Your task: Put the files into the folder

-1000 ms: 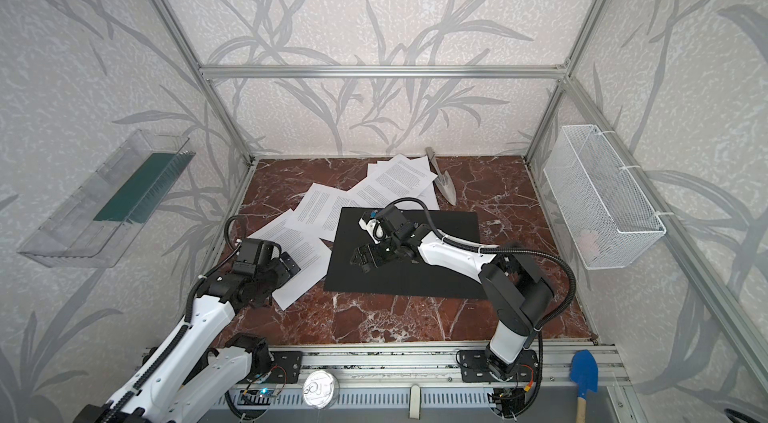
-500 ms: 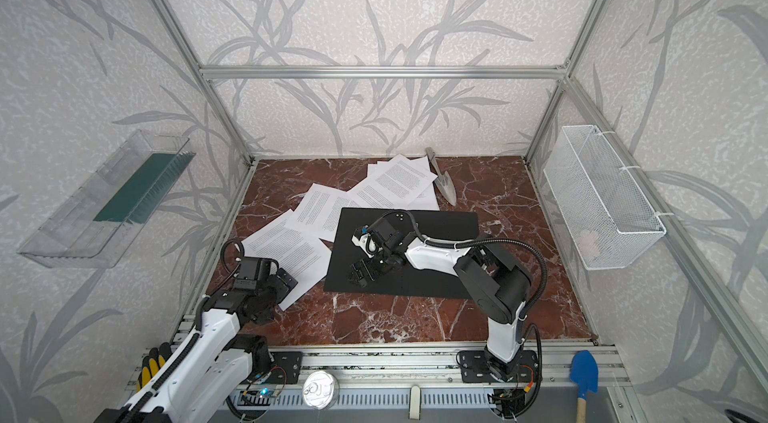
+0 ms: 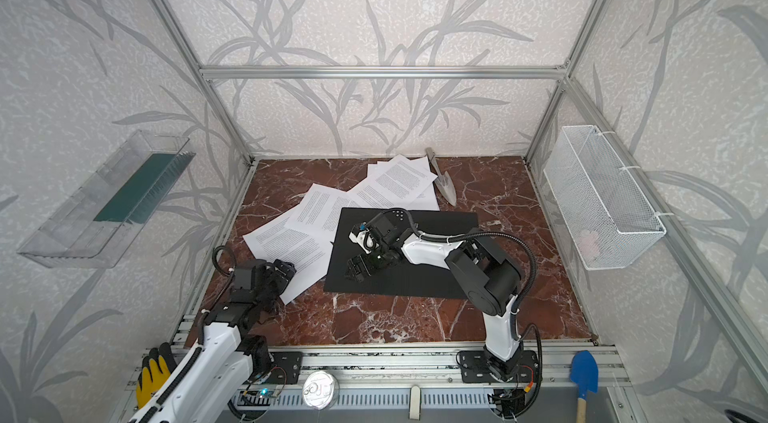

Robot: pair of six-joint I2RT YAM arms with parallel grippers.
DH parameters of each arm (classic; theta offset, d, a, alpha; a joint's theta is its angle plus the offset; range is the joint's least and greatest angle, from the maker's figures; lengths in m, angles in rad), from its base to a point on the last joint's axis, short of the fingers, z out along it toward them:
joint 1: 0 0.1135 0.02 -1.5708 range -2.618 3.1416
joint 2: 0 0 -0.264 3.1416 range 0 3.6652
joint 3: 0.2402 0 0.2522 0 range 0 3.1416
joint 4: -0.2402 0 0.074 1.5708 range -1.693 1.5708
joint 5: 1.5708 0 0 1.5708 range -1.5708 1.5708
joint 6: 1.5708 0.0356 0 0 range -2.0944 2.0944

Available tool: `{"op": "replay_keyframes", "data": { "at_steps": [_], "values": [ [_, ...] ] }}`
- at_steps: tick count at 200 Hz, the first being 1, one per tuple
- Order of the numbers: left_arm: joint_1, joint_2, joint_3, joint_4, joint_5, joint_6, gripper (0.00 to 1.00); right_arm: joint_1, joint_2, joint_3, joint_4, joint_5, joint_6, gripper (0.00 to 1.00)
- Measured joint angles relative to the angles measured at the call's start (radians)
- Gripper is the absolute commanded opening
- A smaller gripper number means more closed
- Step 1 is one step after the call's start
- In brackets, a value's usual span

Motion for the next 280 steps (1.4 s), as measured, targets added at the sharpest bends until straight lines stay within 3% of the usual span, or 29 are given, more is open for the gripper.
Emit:
{"op": "replay_keyframes", "data": {
  "at_steps": [82,280],
  "values": [
    [0.001,-0.027,-0.084,0.207,0.109,-0.022,1.0,-0.005,0.029,0.023,0.017,-0.047,0.008,0.94],
    [0.006,0.446,0.022,0.698,0.341,0.172,0.99,-0.006,0.059,0.048,0.023,-0.101,0.008,0.92]
  ]
}}
